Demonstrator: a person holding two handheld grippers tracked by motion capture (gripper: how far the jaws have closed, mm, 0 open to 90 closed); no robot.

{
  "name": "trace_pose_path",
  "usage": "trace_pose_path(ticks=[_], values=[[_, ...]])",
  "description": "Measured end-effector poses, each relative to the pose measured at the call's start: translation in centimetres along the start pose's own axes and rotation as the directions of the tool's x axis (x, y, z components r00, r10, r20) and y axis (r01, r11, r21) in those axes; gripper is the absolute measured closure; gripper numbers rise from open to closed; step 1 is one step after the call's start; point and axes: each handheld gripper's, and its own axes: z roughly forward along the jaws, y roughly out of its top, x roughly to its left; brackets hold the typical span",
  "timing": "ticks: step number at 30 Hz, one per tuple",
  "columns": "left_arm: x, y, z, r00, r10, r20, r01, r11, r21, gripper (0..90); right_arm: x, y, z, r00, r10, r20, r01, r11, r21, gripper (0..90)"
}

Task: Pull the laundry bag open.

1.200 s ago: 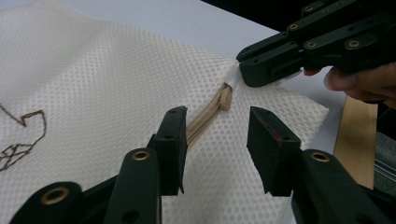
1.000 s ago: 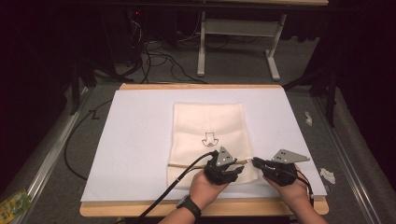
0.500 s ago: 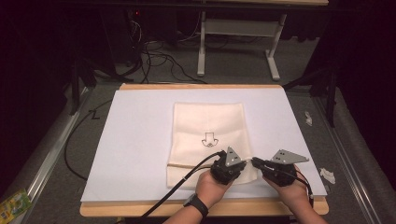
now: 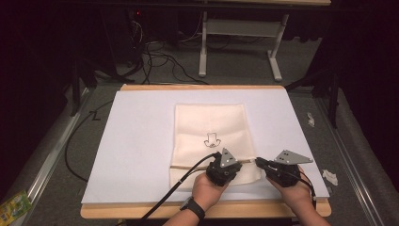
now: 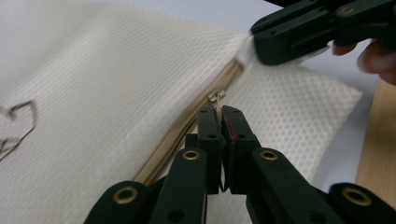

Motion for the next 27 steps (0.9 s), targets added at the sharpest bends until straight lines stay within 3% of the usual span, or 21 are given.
trace_pose_path(ticks=[11, 18, 27], values=[[2.8, -1.8, -4.1, 0.9974, -0.042, -0.059, 0.043, 0.999, 0.013, 87.8, -0.3, -0.2, -0.1, 0.9999, 0.013, 0.008, -0.013, 1.0, -0.001, 86.7], [3.8, -2.9, -5.8, 0.9946, -0.061, -0.085, 0.063, 0.9979, 0.017, 87.8, -0.3, -0.3, 0.0, 0.9999, 0.006, 0.01, -0.006, 1.0, 0.004, 86.6], [5.8, -4.5, -8.7, 0.9877, -0.104, -0.117, 0.109, 0.9932, 0.041, 87.7, -0.4, -0.4, 0.0, 0.9998, 0.014, 0.016, -0.014, 1.0, 0.014, 86.6]])
